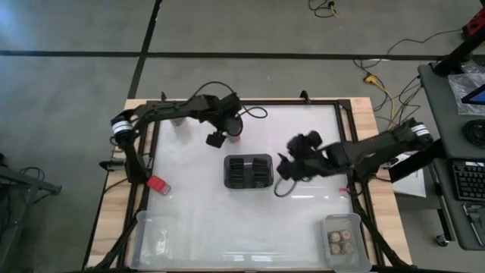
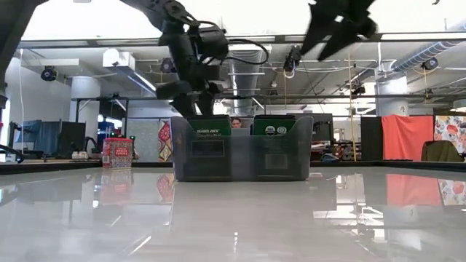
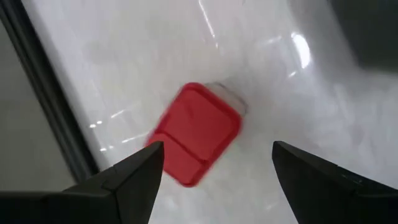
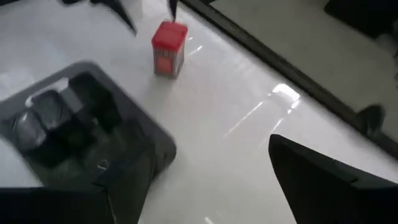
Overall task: Sort spices by type
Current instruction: Put the red seasoning can into the transparent bin
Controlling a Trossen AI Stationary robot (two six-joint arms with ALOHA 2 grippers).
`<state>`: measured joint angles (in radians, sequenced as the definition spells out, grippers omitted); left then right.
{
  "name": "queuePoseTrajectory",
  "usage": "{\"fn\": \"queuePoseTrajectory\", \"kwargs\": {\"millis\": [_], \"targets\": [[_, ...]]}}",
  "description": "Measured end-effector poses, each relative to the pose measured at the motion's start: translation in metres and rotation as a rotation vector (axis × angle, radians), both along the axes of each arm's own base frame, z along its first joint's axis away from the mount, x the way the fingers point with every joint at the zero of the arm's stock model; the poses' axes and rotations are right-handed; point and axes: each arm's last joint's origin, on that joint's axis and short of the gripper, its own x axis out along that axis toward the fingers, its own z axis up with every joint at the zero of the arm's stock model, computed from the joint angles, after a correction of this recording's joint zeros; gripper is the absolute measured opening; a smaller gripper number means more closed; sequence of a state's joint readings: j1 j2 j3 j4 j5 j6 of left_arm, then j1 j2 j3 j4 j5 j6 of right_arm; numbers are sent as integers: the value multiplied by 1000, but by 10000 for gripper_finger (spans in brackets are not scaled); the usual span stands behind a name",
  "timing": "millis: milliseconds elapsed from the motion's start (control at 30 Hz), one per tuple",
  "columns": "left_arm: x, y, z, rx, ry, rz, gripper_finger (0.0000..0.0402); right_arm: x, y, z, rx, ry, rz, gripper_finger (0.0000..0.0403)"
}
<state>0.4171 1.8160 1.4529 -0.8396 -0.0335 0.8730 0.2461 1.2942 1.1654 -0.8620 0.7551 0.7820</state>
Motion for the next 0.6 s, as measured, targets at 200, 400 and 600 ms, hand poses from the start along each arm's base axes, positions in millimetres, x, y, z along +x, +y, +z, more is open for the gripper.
{"fn": "queuePoseTrajectory", "kwargs": {"millis": [200, 400, 600], "targets": [[12, 7, -6, 105, 90, -154, 283, -28, 11, -30, 75, -41, -68, 321], [18, 13, -23, 193, 204, -239, 283, -38, 15, -52, 108, -36, -117, 331], [24, 17, -34, 214, 245, -276, 283, -37, 15, -53, 108, -43, -119, 337]]}}
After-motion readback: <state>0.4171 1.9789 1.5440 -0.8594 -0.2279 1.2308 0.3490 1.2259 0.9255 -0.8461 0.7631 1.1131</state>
